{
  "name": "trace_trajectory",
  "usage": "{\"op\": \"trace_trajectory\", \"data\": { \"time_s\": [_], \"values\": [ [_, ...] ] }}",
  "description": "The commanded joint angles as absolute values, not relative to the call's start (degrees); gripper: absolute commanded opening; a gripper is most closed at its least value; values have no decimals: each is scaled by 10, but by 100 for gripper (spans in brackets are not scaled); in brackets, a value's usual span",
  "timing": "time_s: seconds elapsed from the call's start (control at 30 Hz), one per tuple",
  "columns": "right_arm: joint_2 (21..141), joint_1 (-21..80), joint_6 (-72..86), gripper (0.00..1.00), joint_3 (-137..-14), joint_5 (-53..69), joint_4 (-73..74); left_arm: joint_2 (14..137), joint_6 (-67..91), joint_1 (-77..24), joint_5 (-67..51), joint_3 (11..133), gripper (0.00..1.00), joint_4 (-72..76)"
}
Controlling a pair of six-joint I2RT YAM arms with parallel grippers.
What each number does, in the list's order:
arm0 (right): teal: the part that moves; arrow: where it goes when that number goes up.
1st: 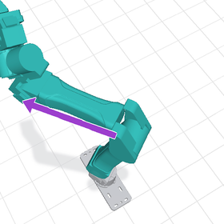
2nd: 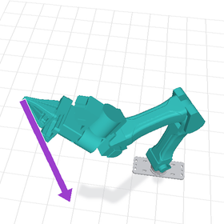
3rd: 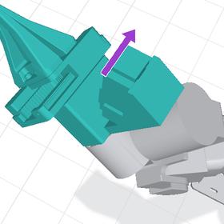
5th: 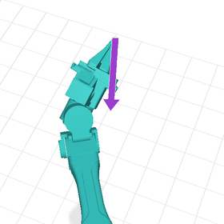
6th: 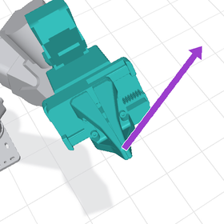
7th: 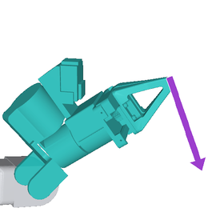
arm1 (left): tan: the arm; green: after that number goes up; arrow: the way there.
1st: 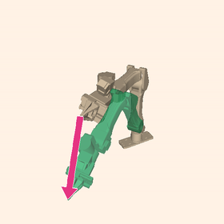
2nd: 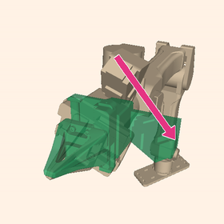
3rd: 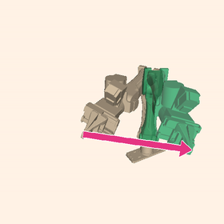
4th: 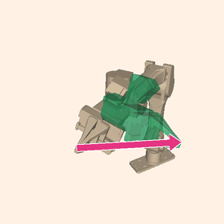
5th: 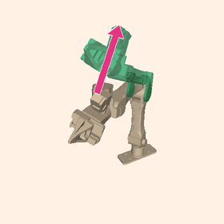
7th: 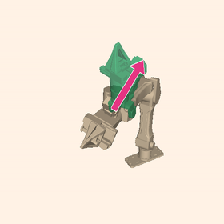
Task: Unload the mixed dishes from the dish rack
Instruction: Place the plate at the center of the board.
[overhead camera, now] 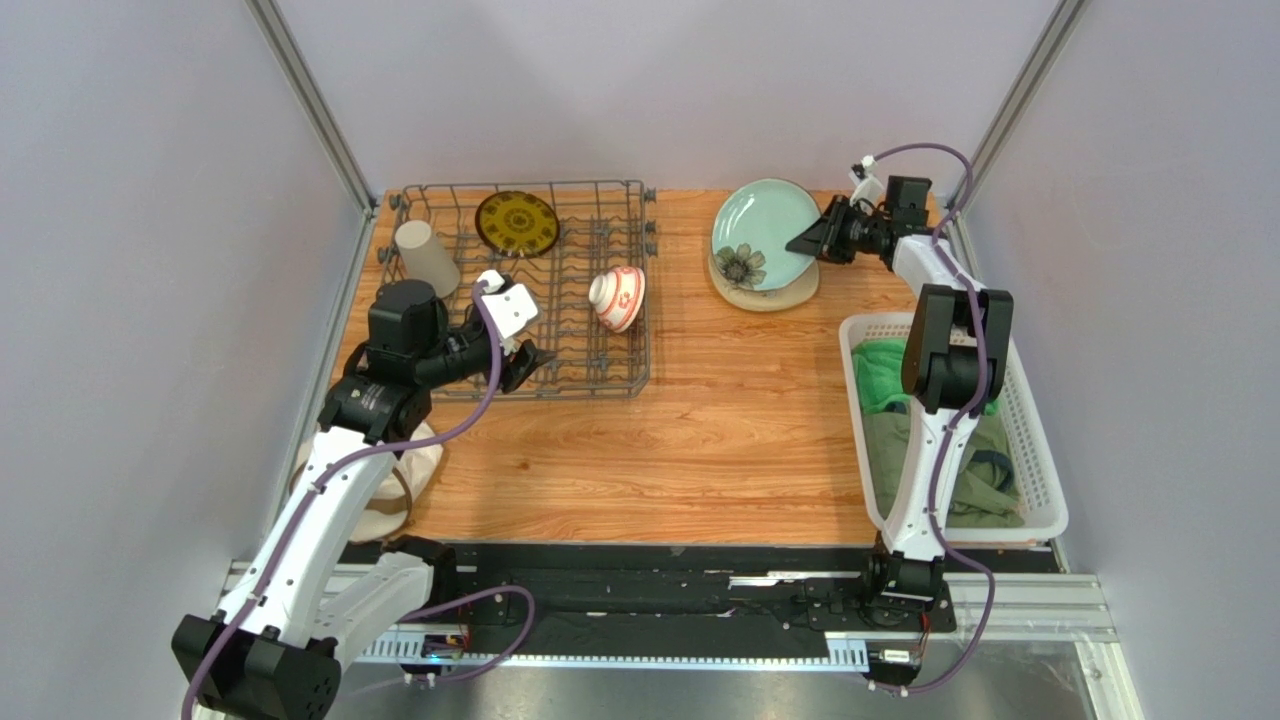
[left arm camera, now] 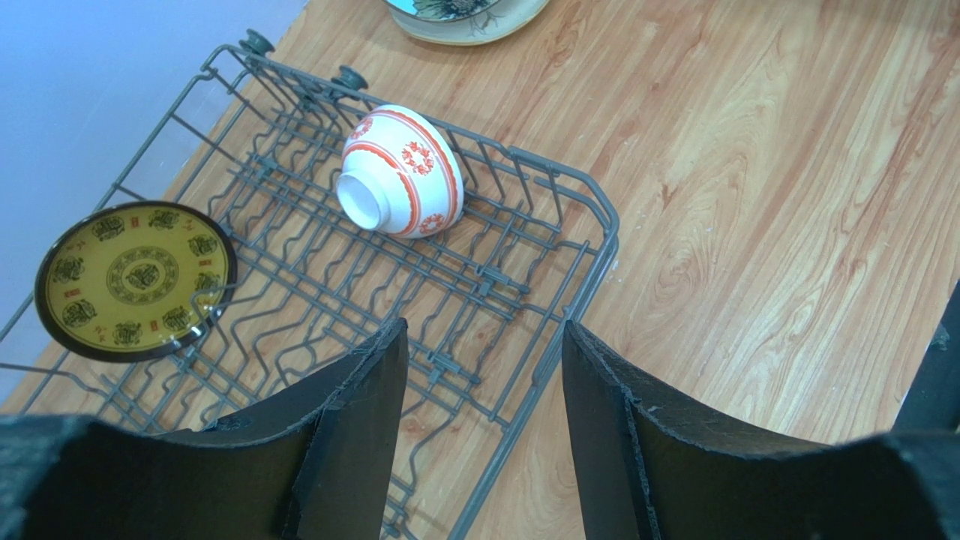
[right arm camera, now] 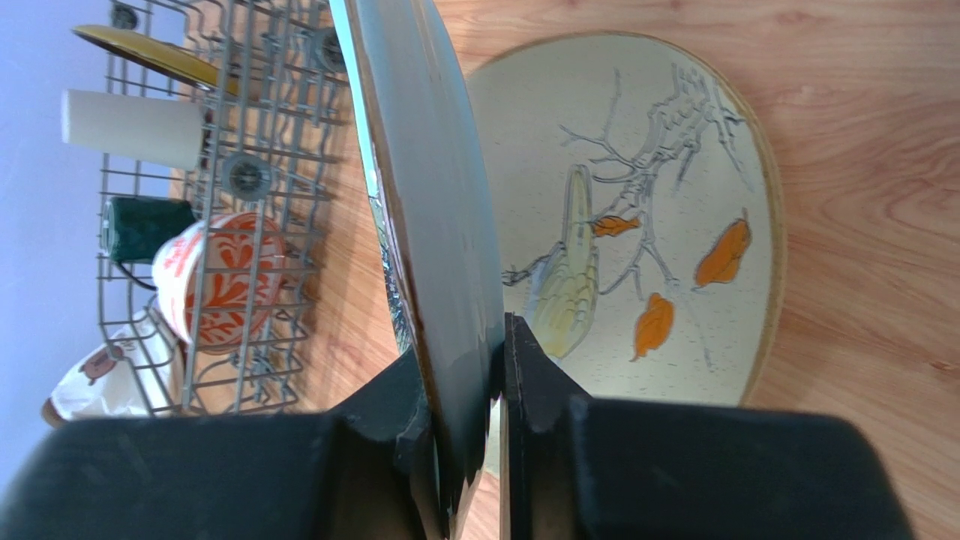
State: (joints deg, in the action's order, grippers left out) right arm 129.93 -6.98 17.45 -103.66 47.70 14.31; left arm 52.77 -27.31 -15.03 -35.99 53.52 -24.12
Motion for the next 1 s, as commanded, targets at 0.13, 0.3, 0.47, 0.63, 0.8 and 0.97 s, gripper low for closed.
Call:
{"op": "trace_trajectory", "data": {
  "time_s": [0.13, 0.3, 0.47, 0.63, 0.8, 0.97],
  "values": [
    [1310, -74, 152, 0, -1082, 497, 134, 533, -279, -153, -380, 534, 61, -218],
    [1317, -74, 148, 4, -1080, 494, 141, 535, -283, -153, -381, 530, 61, -219],
    [1319, -75, 139, 16, -1079, 488, 150, 532, -287, -153, -380, 522, 61, -219],
    [1319, -76, 128, 32, -1079, 476, 170, 526, -291, -153, -380, 516, 61, -223],
    [1317, -75, 115, 42, -1079, 461, 187, 520, -292, -153, -382, 512, 61, -224],
    [1313, -76, 98, 49, -1076, 447, 205, 514, -294, -153, -383, 507, 61, -228]
  ]
}}
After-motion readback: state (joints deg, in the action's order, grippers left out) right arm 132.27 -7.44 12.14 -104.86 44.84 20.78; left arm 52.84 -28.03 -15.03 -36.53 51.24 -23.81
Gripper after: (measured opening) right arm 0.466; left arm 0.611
